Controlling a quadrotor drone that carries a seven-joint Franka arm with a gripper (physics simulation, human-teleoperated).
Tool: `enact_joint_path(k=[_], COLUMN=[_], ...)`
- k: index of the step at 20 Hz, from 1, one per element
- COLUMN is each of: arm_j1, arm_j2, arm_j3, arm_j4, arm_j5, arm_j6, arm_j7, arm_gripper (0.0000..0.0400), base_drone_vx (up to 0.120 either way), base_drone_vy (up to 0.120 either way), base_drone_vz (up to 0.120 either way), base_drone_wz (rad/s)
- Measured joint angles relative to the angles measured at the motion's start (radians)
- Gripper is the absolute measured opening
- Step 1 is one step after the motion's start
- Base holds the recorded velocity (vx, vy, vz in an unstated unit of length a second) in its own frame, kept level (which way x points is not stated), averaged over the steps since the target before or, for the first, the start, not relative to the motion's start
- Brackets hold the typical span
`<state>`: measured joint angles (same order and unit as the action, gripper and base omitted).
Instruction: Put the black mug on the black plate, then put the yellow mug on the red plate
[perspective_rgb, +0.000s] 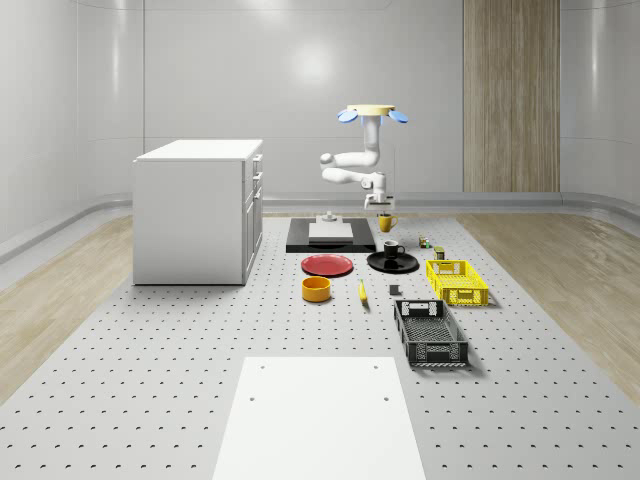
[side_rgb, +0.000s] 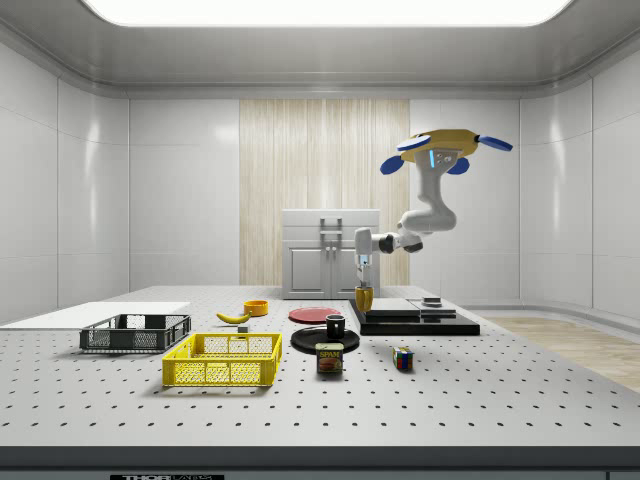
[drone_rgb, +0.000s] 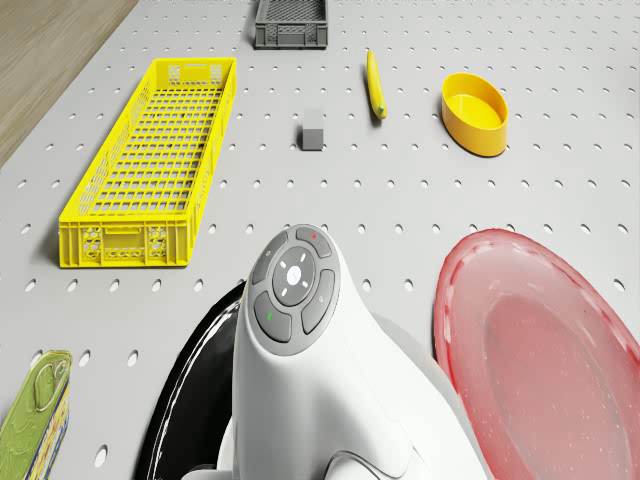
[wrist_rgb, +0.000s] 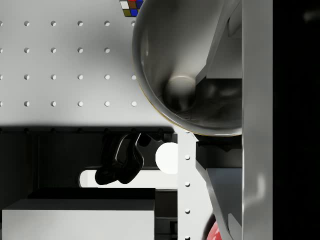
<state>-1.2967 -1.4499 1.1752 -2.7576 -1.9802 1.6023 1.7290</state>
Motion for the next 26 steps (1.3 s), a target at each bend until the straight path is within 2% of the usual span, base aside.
enact_joint_path(k=[26], arm_j1=[-0.002], arm_j2=[-0.004], arm_j3=[0.001], arm_j4=[0.0], arm_j5=[0.002], arm_j6=[0.004], arm_j7=[0.001], arm_gripper=[0.011], base_drone_vx=[0.12], base_drone_vy=[-0.12], base_drone_vz=[0.0], base_drone_wz=[0.0])
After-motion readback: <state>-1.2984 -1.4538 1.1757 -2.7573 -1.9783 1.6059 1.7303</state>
